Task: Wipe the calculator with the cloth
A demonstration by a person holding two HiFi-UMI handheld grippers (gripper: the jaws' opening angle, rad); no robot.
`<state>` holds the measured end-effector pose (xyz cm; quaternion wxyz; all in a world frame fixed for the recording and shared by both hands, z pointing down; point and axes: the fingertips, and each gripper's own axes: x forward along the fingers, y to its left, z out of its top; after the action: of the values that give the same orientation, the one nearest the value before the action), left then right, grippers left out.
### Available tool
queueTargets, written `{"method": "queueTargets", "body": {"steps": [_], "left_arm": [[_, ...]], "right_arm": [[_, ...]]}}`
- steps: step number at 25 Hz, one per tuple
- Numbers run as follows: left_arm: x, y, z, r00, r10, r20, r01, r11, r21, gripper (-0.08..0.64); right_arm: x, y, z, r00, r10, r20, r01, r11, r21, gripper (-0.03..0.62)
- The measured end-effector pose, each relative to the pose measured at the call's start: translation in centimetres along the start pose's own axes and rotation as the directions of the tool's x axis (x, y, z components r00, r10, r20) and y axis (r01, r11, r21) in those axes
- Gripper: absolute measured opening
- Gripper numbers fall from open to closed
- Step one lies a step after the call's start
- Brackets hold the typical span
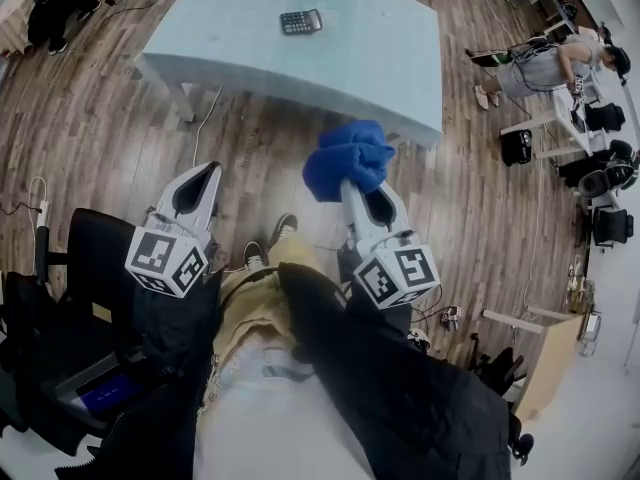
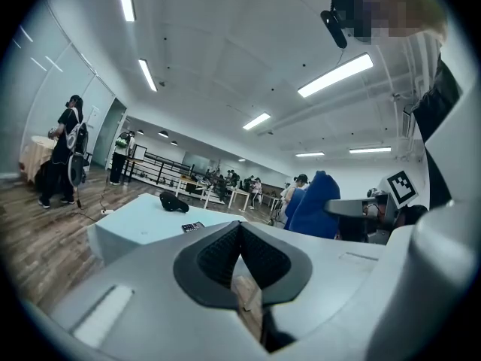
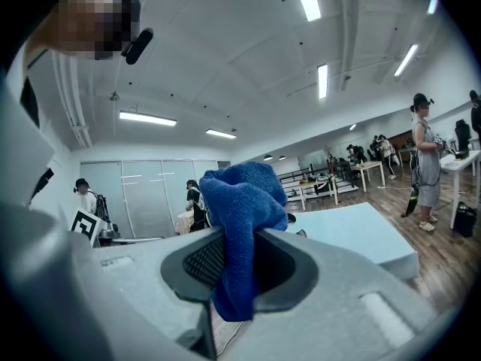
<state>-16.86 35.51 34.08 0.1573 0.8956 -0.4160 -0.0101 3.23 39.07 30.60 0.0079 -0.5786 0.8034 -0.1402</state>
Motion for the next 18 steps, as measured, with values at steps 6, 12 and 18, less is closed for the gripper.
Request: {"method": "queueTargets", "body": {"steps": [6,12,18], "left_arm": [[1.2,3.1,-0.9,0.999,0.046,-0.005,-0.046,0.999,-0.018,0.000],[3.7,6.6,1.5,0.991,0.134,-0.004,-0.134,0.991,0.000,0.000],[8.4,8.1,2.2,0.990,0.135,-0.032,-0.135,0.991,0.008,0.000]], "right_arm": [[3.8,-1.1,-0.9,1.000,0.017,-0.023,-0.017,1.000,0.001,0.084],[9.4,-3.4,0.9,0.997,0.073,-0.019,-0.073,0.997,0.018,0.084],[13.1,-5.9,1.2,0.995,0.093,-0.031,-0.091,0.995,0.048,0.084]]}}
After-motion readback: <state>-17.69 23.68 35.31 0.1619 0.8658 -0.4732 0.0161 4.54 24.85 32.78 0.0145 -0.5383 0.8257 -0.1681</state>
